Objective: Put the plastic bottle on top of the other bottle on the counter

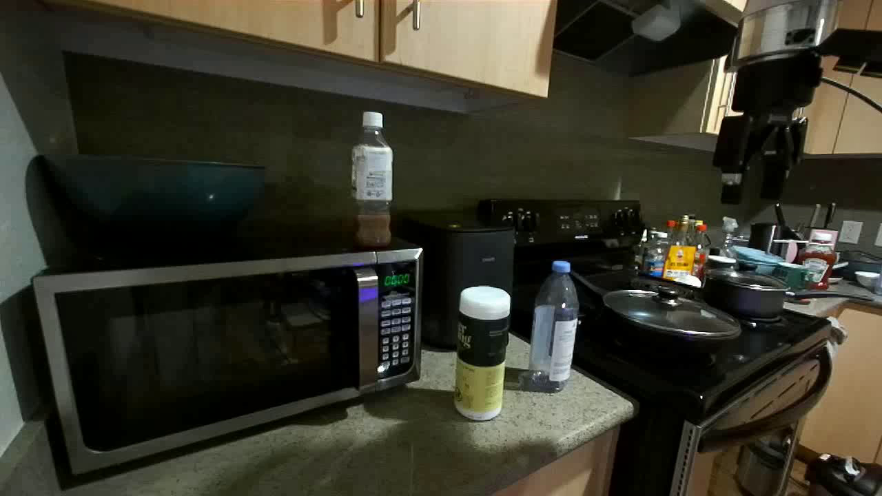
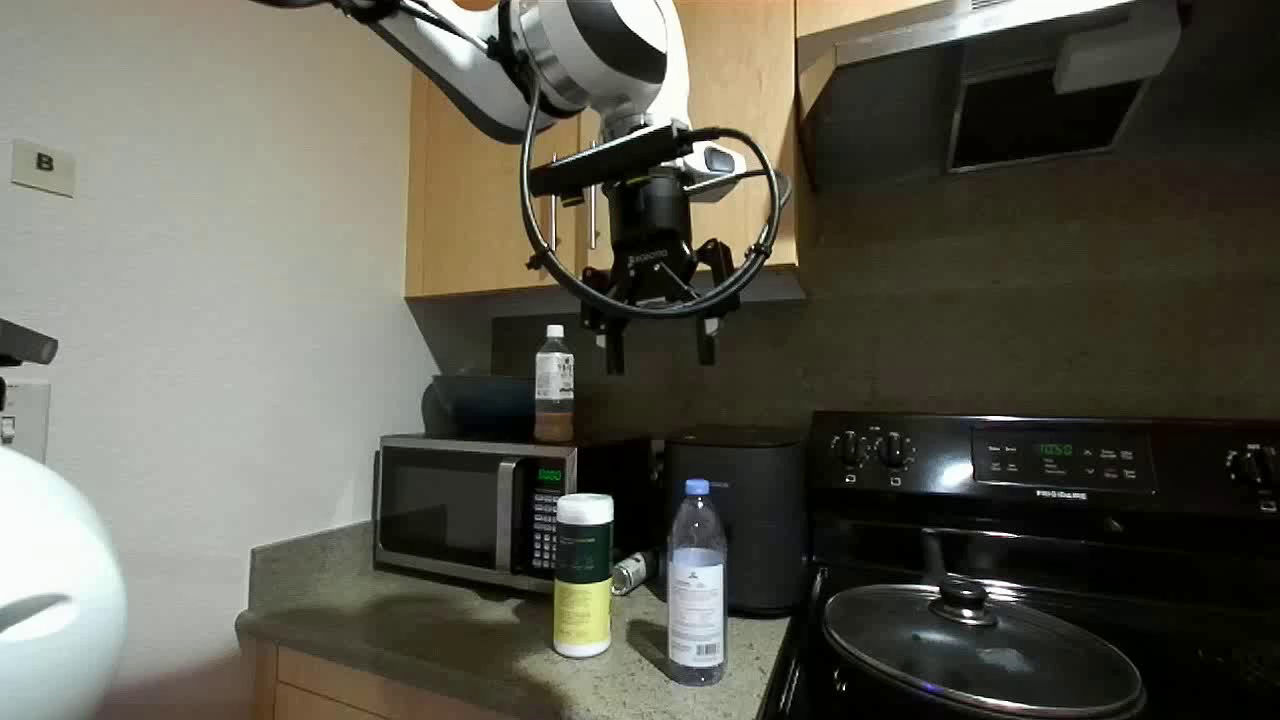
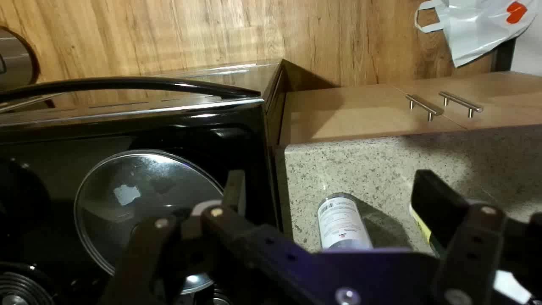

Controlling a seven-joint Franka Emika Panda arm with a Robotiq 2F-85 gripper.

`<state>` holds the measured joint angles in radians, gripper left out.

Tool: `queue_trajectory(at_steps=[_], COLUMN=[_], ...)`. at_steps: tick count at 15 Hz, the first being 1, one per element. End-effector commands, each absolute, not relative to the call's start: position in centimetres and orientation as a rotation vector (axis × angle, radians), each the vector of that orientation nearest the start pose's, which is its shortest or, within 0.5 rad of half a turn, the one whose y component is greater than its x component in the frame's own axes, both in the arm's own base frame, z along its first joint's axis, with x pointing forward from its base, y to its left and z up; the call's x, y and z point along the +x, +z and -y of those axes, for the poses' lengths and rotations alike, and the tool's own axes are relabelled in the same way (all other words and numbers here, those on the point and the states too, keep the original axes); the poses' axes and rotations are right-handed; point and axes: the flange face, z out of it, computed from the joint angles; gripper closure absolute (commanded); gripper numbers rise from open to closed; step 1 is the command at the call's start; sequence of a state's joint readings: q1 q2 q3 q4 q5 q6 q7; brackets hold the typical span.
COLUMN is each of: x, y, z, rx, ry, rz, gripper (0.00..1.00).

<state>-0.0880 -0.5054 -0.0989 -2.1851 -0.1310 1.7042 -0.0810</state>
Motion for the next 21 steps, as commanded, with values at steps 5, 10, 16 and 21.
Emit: queue_trajectory(at_steps=[5, 10, 16, 21], x=[39.1, 41.5, 47.0, 48.3], y=[58.5, 57.8, 55.9, 54.9], z=[9.4, 9.6, 8.7, 7.8], rx=[-3.223, -3.217, -3.169, -3.184], ry=[-0.018, -0.084, -0.18, -0.155], rz=[-0.126, -0.15, -0.086, -0.074], gripper=[0.0, 0.0, 0.0, 0.0])
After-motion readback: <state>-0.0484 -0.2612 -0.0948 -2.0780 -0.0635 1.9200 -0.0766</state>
